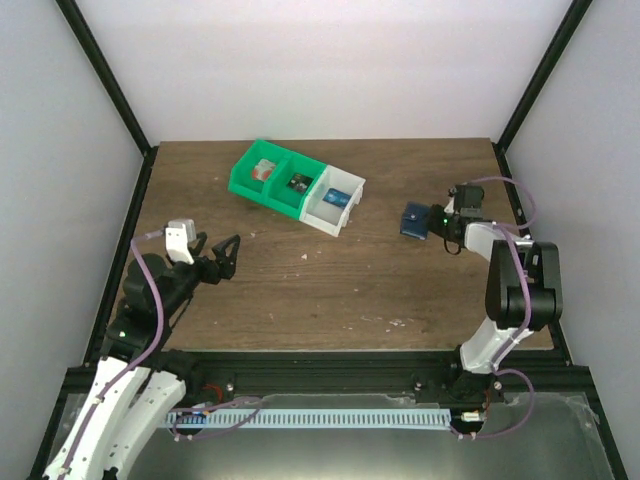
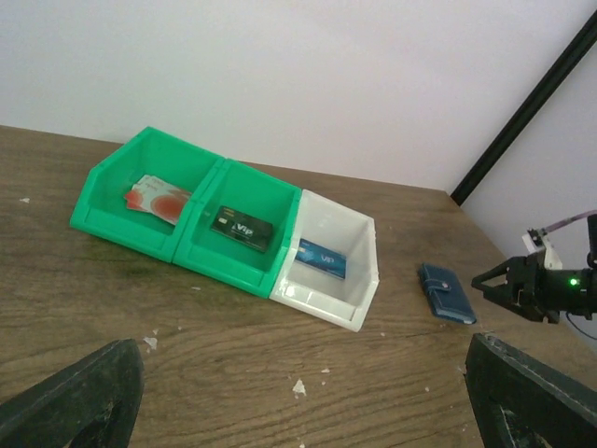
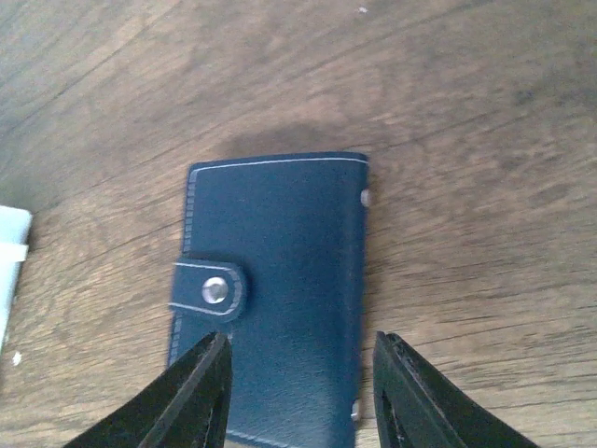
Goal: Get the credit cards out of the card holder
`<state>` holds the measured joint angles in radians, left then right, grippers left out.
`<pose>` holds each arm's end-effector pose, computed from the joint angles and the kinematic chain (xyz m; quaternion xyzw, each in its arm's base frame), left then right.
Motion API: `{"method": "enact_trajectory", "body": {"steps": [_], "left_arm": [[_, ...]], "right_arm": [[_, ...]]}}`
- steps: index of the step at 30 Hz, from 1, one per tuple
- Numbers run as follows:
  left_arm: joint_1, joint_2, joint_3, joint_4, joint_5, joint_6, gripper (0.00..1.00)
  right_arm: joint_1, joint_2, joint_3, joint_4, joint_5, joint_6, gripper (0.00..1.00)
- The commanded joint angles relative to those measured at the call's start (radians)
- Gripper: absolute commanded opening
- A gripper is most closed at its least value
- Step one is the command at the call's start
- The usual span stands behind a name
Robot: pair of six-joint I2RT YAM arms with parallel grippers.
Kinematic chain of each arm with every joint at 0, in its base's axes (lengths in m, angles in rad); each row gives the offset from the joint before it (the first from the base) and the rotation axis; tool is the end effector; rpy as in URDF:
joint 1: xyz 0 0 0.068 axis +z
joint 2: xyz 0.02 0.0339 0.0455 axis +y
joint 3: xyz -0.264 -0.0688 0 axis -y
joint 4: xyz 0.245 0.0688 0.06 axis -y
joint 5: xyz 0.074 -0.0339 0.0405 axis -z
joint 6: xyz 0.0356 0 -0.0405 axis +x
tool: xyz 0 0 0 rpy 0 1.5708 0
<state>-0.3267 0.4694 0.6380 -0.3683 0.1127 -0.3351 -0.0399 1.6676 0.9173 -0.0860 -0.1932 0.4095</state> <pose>0.1154 -0.0433 0.3115 0.0324 0.7730 -0.2466 0.5836 0.3387 -0.0067 0.1722 0.1732 0.9133 0.1542 0.3347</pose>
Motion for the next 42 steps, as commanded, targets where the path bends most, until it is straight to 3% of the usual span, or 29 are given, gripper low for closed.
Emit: {"method": "enact_trajectory", "body": {"steps": [1, 12, 15, 21, 28, 31, 36, 42], "left_arm": [[0.006, -0.003, -0.009, 0.019, 0.013, 0.015, 0.96], [0.006, -0.006, -0.011, 0.021, 0.014, 0.017, 0.96], [0.006, -0.008, -0.011, 0.020, 0.012, 0.017, 0.96], [0.006, -0.006, -0.011, 0.019, 0.002, 0.015, 0.96], [0.006, 0.009, -0.008, 0.016, -0.019, 0.006, 0.94], [0.006, 0.035, 0.002, -0.001, -0.047, -0.006, 0.89], [0.004, 0.099, 0.026, -0.005, 0.033, -0.042, 0.81], [0.000, 0.217, 0.025, 0.015, 0.279, -0.198, 0.65]], "right_arm": [[-0.051, 0.051, -0.011, 0.068, -0.122, 0.020, 0.43], [-0.064, 0.118, -0.045, 0.129, -0.181, 0.049, 0.40], [-0.064, 0.129, -0.049, 0.136, -0.201, 0.051, 0.33], [-0.064, 0.058, -0.095, 0.146, -0.223, 0.040, 0.01], [-0.036, -0.117, -0.189, 0.125, -0.277, 0.054, 0.00], [0.027, -0.210, -0.216, 0.081, -0.288, 0.063, 0.00], [0.183, -0.411, -0.243, -0.020, -0.267, 0.082, 0.01], [0.454, -0.607, -0.267, -0.078, -0.225, 0.153, 0.00]]}}
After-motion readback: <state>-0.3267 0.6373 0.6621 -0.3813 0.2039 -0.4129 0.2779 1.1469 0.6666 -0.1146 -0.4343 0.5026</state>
